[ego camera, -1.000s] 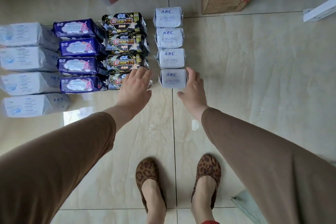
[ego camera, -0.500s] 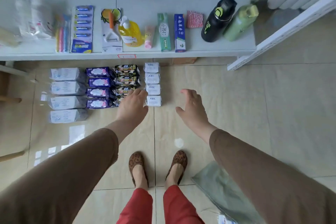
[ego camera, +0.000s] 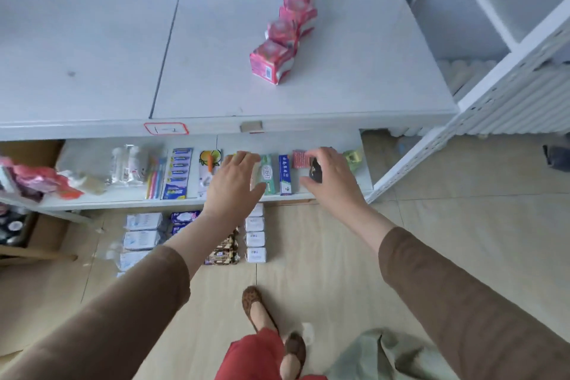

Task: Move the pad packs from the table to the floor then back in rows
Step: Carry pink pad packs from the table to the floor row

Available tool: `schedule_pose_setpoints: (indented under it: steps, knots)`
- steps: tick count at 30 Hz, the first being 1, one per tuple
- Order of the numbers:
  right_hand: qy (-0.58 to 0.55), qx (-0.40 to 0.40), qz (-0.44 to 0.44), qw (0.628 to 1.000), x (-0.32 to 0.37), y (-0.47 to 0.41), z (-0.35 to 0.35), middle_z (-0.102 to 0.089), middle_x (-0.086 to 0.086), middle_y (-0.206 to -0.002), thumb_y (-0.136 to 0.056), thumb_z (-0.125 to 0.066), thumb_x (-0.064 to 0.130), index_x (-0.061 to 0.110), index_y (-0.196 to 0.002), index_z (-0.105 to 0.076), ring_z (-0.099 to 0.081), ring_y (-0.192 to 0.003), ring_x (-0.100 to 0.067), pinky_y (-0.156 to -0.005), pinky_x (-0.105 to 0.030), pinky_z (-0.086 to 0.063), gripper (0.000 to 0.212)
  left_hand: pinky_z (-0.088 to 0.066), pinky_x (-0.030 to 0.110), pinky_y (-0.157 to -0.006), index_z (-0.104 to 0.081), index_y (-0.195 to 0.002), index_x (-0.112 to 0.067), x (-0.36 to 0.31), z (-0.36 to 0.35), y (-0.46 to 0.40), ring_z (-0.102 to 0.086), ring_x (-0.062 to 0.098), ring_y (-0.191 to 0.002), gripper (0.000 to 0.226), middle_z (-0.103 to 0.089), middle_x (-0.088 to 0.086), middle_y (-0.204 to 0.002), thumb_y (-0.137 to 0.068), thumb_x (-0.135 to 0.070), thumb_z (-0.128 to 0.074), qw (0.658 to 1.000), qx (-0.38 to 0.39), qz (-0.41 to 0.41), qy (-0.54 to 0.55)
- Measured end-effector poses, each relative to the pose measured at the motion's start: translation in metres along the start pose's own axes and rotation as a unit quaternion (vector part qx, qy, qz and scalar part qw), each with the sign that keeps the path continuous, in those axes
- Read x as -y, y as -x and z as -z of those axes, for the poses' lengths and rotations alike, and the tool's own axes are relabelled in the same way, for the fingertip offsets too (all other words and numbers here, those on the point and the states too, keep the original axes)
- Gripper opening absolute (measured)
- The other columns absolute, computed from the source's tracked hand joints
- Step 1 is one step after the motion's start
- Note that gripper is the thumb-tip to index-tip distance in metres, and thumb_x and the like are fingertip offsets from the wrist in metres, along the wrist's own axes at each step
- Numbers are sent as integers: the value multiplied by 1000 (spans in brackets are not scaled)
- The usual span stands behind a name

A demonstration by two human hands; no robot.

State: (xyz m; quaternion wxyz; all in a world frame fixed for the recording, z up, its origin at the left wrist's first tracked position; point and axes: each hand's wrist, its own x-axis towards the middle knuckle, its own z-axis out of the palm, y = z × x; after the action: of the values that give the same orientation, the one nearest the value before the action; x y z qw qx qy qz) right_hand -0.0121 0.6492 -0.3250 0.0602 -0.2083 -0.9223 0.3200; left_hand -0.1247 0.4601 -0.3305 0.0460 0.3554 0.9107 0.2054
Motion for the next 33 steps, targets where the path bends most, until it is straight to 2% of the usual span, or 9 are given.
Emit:
schedule_pose_setpoints:
  steps: [3,5,10,17,20,23,27,30,33]
  knots:
    - [8,-21,10,1000,15,-39,29,-50,4,-130,-89,-66,25,21,-129,-50,-43,-118,-16,-86,-26,-36,43,-43,38,-92,-54,-127,-17,-6,33,-40,-49,26,-116,45,-56,1,-125,-86,-31,-68,999,-42,-15,8]
    - [10,-36,20,999,23,-68,46,-51,3,-131,-90,-66,27,21,-130,-50,-44,-121,-16,-90,-26,-37,44,-42,38,-96,-54,-128,-16,-7,50,-70,-49,26,-116,46,-56,2,-126,-86,-30,-68,998,-58,-26,17]
    - [-36,-42,-15,998,38,-134,66,-53,-3,-133,-93,-63,38,15,-132,-50,-49,-123,-21,-99,-32,-40,48,-40,37,-97,-54,-131,-15,-5,75,-137,-48,27,-120,48,-55,5,-129,-87,-30,-68,998,-57,-14,30]
    - [-94,12,-110,989,52,-228,38,-54,-12,-123,-90,-56,64,6,-127,-49,-56,-112,-31,-83,-34,-43,69,-44,36,-95,-56,-126,-18,9,85,-221,-55,22,-114,43,-59,2,-121,-87,-31,-69,994,-63,31,78]
    - [-97,34,-130,986,54,-255,22,-49,-14,-125,-85,-51,75,4,-136,-43,-55,-114,-33,-86,-36,-45,88,-48,39,-95,-56,-124,-20,17,87,-258,-56,17,-111,43,-59,0,-120,-87,-36,-69,992,-54,66,97]
    - [-102,42,-130,985,51,-269,14,-46,-9,-121,-79,-60,75,3,-133,-42,-60,-106,-30,-85,-33,-45,92,-48,35,-92,-55,-124,-22,21,90,-297,-57,13,-109,44,-60,-3,-120,-86,-38,-69,987,-40,107,113]
    - [-141,79,-71,984,45,-276,12,-49,-7,-118,-73,-80,55,10,-123,-43,-60,-101,-27,-82,-29,-45,76,-44,30,-86,-50,-131,-21,19,88,-342,-56,13,-109,62,-55,-5,-124,-81,-54,-70,982,23,134,134]
    - [-159,124,-20,979,37,-278,21,-58,0,-113,-68,-85,50,17,-121,-39,-63,-97,-20,-76,-27,-44,77,-45,37,-96,-44,-140,-18,12,81,-370,-53,18,-117,81,-50,-1,-136,-77,-59,-72,972,97,163,136]
    - [-190,158,-20,969,22,-280,34,-61,4,-111,-65,-88,49,22,-116,-38,-64,-96,-18,-76,-31,-50,76,-42,40,-105,-42,-145,-16,9,74,-391,-49,24,-126,87,-46,2,-144,-76,-55,-76,952,183,201,137]
